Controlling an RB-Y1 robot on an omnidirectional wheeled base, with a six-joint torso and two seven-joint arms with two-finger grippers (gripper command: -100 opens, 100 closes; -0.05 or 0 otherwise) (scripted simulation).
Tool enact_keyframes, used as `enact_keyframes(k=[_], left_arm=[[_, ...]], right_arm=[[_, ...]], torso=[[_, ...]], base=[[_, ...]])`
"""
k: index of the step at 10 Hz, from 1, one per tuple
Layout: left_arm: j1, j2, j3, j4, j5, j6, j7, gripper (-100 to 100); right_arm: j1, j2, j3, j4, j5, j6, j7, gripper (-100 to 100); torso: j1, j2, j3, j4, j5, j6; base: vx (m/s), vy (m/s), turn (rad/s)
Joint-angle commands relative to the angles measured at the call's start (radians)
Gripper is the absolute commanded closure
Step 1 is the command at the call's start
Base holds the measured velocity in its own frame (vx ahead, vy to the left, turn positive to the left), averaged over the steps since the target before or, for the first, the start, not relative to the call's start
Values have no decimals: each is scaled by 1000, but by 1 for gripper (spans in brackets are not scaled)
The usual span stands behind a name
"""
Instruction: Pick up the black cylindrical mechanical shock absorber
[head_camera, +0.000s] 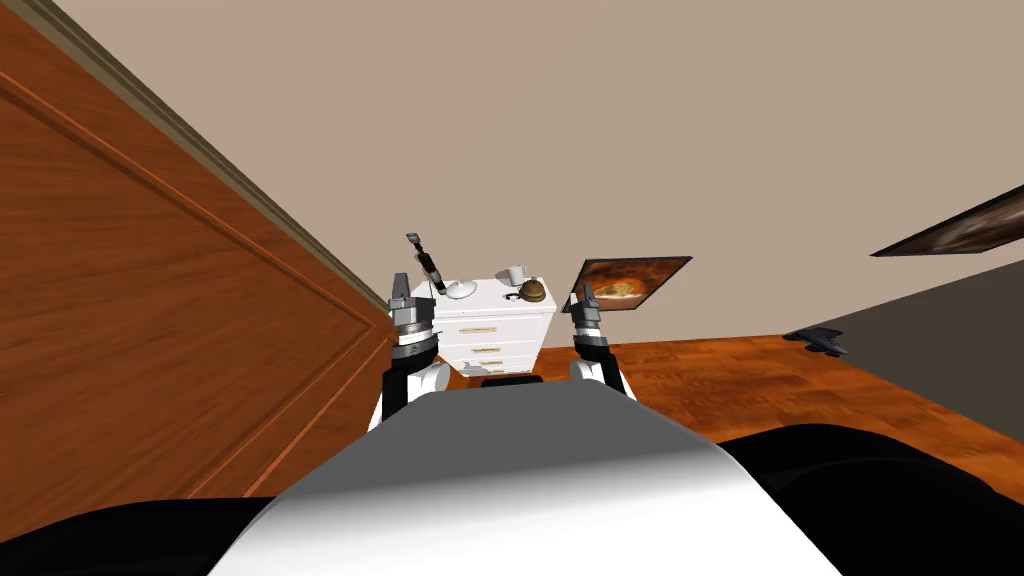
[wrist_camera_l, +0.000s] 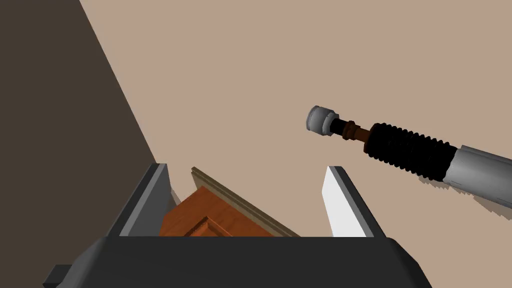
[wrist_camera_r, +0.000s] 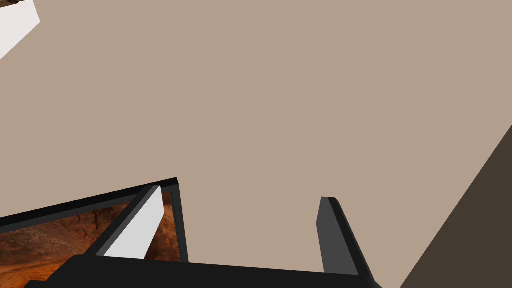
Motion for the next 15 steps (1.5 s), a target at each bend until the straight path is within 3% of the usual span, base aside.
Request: enact_keyframes(k=[1, 5, 15], left_arm=[[-5, 40, 12, 1, -3, 8, -1, -100], [-29, 160, 73, 8, -22, 49, -8, -100], [-109, 465, 277, 48, -104, 209, -26, -100]], right_arm=[[0, 0, 0, 0, 0, 0, 0, 0], [0, 0, 0, 0, 0, 0, 0, 0], [0, 0, 0, 0, 0, 0, 0, 0]], torso=[[0, 0, 0, 0, 0, 0], [4, 1, 0, 0, 1, 0], [6, 1, 0, 0, 2, 0]], base=[[-3, 16, -12], [-11, 56, -34], [-16, 86, -72]])
